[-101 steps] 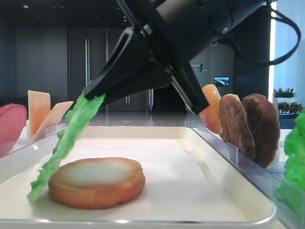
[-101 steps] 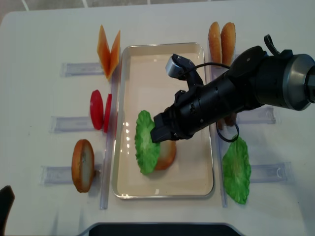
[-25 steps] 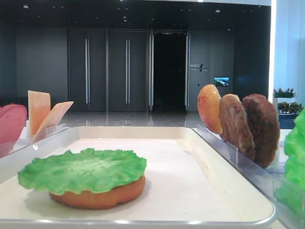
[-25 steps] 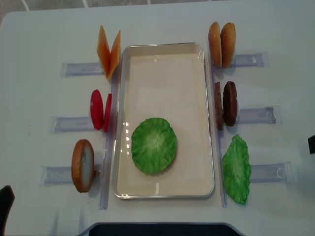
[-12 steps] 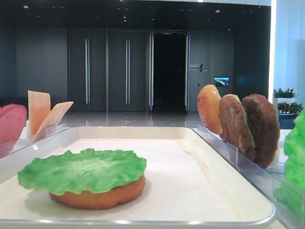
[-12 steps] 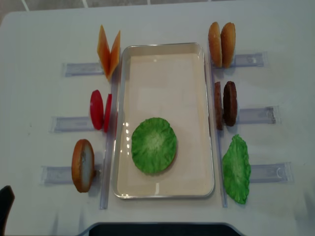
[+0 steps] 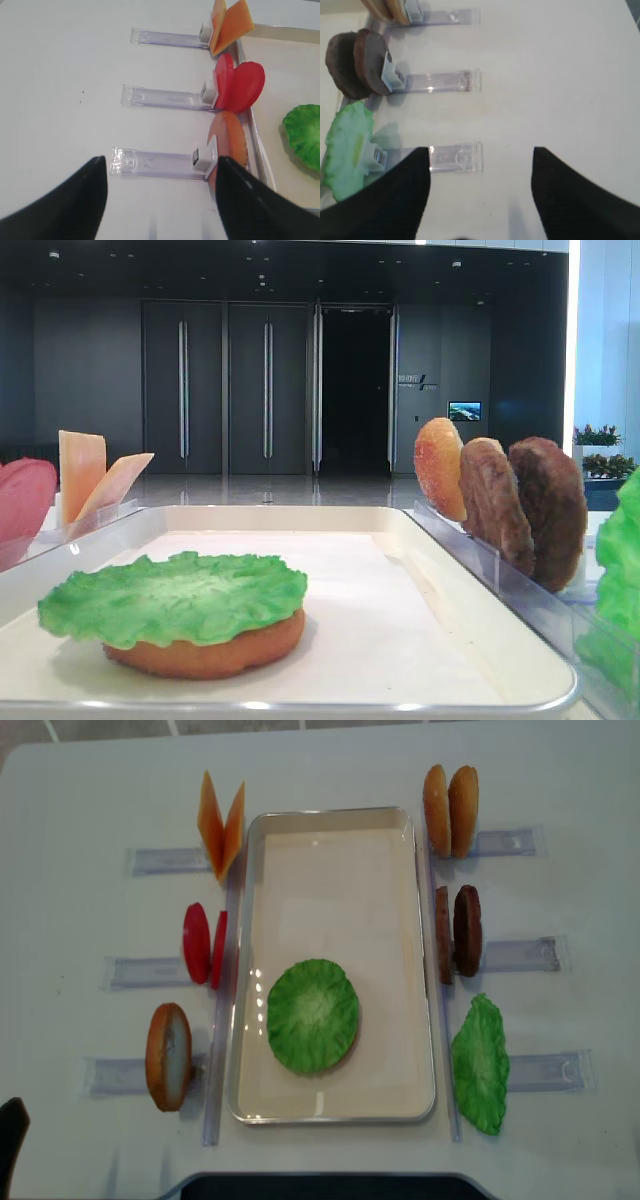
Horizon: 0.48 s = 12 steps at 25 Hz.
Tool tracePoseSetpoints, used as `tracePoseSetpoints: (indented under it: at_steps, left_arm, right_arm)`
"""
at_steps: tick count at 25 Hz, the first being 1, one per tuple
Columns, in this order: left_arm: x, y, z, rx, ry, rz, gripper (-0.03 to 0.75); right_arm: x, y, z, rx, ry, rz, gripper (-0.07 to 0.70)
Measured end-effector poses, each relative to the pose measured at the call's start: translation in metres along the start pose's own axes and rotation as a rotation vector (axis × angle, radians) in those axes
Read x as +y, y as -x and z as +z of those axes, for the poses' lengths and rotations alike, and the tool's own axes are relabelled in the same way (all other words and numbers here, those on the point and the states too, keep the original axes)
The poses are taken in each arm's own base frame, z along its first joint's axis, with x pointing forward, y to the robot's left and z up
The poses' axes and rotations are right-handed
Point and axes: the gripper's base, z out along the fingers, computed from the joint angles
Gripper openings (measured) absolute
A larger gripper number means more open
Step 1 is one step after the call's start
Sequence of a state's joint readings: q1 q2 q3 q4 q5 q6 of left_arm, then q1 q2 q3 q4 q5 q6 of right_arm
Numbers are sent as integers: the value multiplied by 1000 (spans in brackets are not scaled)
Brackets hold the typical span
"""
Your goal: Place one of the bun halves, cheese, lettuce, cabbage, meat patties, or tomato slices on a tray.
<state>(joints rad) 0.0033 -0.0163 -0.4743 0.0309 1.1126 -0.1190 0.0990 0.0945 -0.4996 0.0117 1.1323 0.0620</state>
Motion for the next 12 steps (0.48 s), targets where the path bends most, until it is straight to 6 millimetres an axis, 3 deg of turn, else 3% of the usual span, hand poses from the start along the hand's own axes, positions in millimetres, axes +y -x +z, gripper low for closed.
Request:
tracePoseSetpoints:
  at_steps: [4,12]
  left_arm:
    - [0,0,0,0,0,0,517]
    - [0,0,0,0,0,0,517]
  right_arm:
    - [0,-8,-11,-90,6,-1,450]
    - [-1,-10,-12,-99,6,-2,450]
